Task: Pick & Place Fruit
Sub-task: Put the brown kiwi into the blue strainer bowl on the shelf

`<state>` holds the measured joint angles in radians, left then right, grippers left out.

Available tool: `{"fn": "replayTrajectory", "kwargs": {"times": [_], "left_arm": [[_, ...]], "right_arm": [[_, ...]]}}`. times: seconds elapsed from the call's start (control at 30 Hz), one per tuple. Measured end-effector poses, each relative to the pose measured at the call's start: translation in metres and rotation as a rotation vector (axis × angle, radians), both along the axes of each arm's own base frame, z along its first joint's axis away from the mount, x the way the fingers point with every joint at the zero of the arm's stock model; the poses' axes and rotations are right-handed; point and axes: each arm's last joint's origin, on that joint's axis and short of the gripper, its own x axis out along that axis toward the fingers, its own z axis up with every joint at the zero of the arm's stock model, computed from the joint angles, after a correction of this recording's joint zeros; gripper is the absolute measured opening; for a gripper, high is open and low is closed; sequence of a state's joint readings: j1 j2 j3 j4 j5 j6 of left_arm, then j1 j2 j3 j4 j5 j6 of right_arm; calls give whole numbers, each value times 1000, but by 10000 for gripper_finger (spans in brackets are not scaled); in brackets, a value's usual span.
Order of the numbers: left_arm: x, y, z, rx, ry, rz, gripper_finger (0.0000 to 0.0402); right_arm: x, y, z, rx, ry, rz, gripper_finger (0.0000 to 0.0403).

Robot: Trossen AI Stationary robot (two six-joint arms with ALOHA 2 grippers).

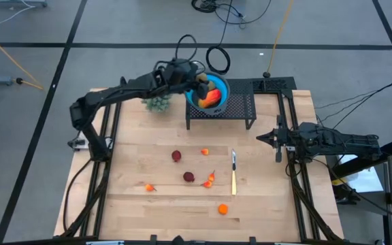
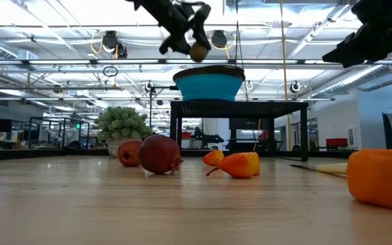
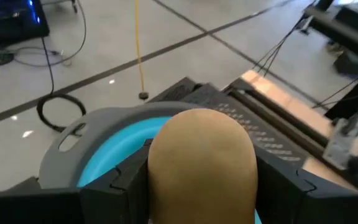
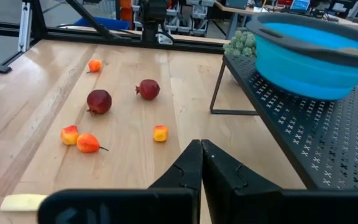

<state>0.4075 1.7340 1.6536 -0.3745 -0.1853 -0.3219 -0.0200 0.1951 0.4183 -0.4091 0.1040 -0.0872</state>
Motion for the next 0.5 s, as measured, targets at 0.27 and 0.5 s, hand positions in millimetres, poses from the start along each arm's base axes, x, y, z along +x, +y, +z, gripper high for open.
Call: {"fn": "replayTrajectory", "kwargs": {"times": [0.27, 0.5], "left_arm": [[10, 25, -32, -39, 80, 13, 214], [16, 32, -49, -65, 131, -3, 214]], "right_arm": [[0, 0, 0, -2, 0, 1, 0], [0, 0, 0, -3, 0, 0, 0]]}}
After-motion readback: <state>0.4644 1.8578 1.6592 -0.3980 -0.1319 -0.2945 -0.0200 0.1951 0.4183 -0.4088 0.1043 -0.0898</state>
